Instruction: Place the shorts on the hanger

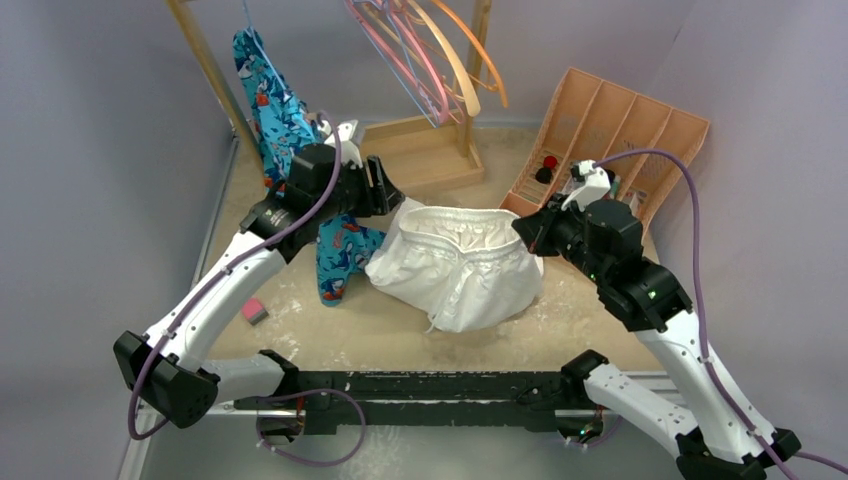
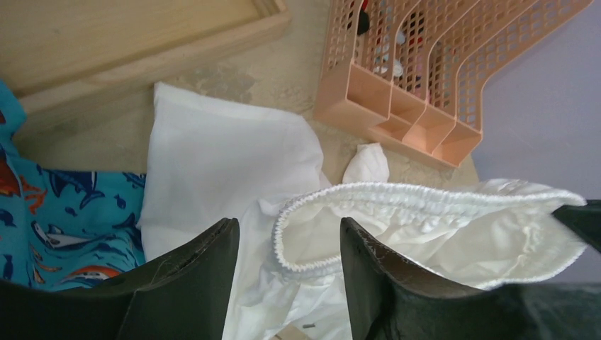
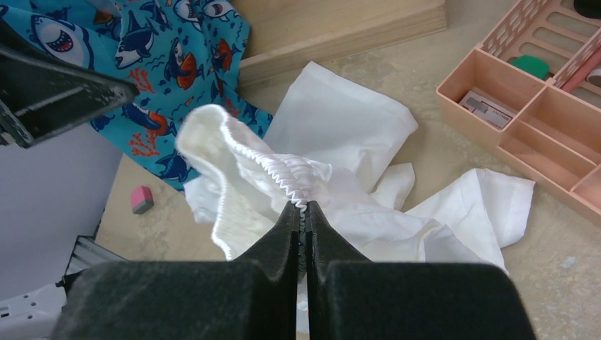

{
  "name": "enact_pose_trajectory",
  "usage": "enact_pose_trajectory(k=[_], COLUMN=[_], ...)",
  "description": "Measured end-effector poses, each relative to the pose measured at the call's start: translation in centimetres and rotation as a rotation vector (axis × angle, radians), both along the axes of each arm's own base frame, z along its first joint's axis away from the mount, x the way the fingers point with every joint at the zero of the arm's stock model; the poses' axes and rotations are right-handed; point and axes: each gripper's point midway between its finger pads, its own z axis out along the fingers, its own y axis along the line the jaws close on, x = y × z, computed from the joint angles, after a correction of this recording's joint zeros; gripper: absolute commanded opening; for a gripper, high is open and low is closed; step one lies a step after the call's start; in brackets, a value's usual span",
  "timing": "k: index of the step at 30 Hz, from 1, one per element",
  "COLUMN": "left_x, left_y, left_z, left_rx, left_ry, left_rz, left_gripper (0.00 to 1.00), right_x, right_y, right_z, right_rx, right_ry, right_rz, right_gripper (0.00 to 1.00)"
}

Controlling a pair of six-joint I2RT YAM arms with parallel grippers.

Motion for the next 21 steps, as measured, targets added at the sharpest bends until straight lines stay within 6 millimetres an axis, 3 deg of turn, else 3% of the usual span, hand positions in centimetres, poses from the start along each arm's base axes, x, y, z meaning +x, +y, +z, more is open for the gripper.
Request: enact_pose_trajectory(k=[3, 9, 14, 21], left_x=[1.0, 2.1, 4.0, 8.8], left_y=[-0.3, -0.7, -0.9, -1.3], left_z=[2.6, 8.7, 12.0, 14.0], left_rx=[-0.025, -0.111, -0.143, -0.105], left_ry=[-0.048, -0.198, -0.285, -0.357], left_rz=[0.011, 0.023, 0.066, 0.163], left_gripper=[0.61, 0.61, 0.57, 0.57], right_x=[-0.1, -0.6, -0.7, -0.6], right_y=[0.0, 0.2, 0.2, 0.4], right_z=[0.1, 0.4, 0.2, 0.0], right_rx=[0.005, 0.019, 0.018, 0.016], right_ry=[-0.004, -0.013, -0.009, -0.008], right_rz=[0.002, 0.024, 0.027, 0.035], right_gripper=[0.0, 0.0, 0.0, 0.0])
